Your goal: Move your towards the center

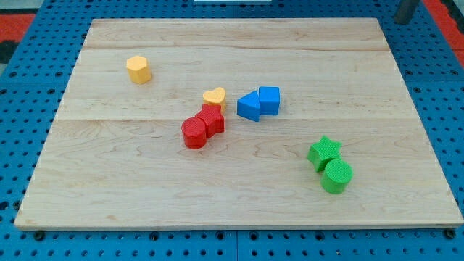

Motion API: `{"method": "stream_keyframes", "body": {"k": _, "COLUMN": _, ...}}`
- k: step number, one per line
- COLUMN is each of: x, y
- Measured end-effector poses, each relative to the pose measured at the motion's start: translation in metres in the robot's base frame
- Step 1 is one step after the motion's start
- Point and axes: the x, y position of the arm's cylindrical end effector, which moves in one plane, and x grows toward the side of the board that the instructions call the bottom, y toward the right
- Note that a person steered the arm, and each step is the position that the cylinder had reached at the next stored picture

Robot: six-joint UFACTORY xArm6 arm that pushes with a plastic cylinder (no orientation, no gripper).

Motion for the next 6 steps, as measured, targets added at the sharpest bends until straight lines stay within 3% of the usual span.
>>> {"method": "stream_keyframes", "body": {"k": 3, "x": 0.025, "y": -0.003}}
{"method": "stream_keyframes", "body": {"k": 6, "x": 0.096, "y": 0.009}}
